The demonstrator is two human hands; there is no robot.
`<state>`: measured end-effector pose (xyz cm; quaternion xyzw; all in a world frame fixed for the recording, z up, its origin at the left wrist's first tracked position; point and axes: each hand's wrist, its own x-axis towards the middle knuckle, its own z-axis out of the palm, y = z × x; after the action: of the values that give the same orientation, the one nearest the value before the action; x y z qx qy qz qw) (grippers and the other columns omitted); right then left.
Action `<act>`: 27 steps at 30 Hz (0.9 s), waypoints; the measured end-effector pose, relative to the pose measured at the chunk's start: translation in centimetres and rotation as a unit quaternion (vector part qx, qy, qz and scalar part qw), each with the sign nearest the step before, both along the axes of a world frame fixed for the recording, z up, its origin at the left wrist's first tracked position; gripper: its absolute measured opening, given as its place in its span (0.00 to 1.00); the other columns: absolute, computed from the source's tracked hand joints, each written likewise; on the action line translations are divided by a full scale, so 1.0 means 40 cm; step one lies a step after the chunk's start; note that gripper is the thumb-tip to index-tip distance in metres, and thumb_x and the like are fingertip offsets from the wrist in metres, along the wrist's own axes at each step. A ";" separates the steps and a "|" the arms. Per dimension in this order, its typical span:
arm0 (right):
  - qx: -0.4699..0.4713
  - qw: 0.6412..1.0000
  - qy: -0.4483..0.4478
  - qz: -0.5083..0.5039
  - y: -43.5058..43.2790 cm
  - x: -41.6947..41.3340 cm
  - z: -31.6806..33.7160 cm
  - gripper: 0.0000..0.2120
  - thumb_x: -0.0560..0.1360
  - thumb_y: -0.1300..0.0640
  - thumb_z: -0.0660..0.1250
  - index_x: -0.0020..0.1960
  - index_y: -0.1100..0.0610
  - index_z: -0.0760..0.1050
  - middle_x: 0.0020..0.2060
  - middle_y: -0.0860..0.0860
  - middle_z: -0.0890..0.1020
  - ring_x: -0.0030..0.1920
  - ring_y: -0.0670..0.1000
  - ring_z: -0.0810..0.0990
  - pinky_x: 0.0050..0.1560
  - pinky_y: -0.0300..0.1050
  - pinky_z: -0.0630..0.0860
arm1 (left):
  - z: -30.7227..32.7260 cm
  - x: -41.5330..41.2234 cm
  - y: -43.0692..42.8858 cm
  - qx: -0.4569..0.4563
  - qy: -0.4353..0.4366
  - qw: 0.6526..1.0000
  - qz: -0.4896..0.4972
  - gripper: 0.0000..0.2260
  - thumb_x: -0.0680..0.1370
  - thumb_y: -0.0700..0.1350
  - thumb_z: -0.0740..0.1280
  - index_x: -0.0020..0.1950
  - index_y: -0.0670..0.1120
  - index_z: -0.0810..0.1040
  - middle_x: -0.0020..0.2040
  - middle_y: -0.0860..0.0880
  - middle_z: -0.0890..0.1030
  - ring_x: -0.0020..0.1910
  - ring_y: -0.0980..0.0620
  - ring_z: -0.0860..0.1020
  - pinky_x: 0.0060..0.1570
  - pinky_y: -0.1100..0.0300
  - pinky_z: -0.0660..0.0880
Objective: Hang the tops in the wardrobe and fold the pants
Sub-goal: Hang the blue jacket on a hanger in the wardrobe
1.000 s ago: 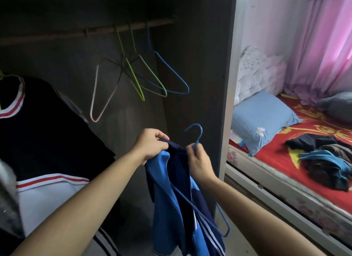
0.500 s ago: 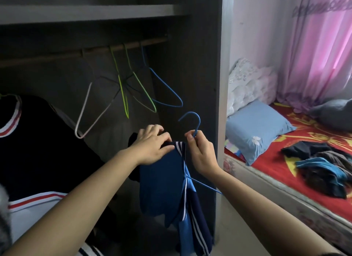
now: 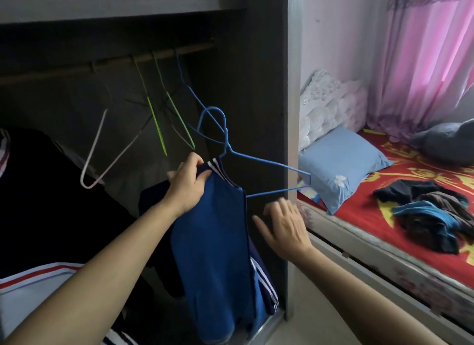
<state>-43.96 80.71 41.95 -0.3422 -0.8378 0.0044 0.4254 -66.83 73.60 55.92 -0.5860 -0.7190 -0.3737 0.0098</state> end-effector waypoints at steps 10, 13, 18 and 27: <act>-0.398 0.855 -0.305 0.137 -0.004 -0.043 -0.162 0.24 0.71 0.52 0.67 0.66 0.52 0.70 0.60 0.51 0.77 0.62 0.55 0.77 0.60 0.48 0.75 | 0.041 0.037 -0.030 0.027 -0.005 1.000 0.014 0.16 0.75 0.63 0.63 0.58 0.58 0.71 0.54 0.58 0.74 0.61 0.55 0.70 0.66 0.52 0.58; -0.427 0.850 -0.257 0.167 -0.014 -0.047 -0.169 0.23 0.74 0.54 0.65 0.69 0.50 0.71 0.63 0.47 0.78 0.63 0.50 0.76 0.60 0.38 0.71 | 0.032 0.051 -0.038 -0.013 0.030 0.998 0.061 0.26 0.67 0.70 0.69 0.59 0.58 0.72 0.54 0.56 0.74 0.59 0.56 0.69 0.60 0.53 0.57; -0.391 0.865 -0.256 0.182 -0.026 -0.062 -0.166 0.23 0.74 0.51 0.65 0.68 0.54 0.69 0.61 0.51 0.77 0.60 0.53 0.76 0.53 0.38 0.67 | 0.013 0.046 -0.032 0.014 0.026 0.998 0.052 0.13 0.71 0.54 0.72 0.50 0.57 0.72 0.50 0.56 0.79 0.53 0.53 0.76 0.52 0.53 0.59; -0.393 0.904 -0.170 -0.008 0.012 -0.060 -0.174 0.10 0.83 0.50 0.55 0.54 0.55 0.70 0.51 0.55 0.81 0.48 0.58 0.80 0.48 0.55 0.77 | 0.052 0.000 -0.046 0.026 0.097 0.994 0.053 0.10 0.73 0.49 0.70 0.53 0.55 0.73 0.49 0.54 0.77 0.54 0.50 0.75 0.53 0.52 0.59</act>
<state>-46.34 81.19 34.99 -0.4837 -0.8251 0.2715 0.1071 -66.82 71.76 58.01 -0.5803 -0.7343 -0.3328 0.1148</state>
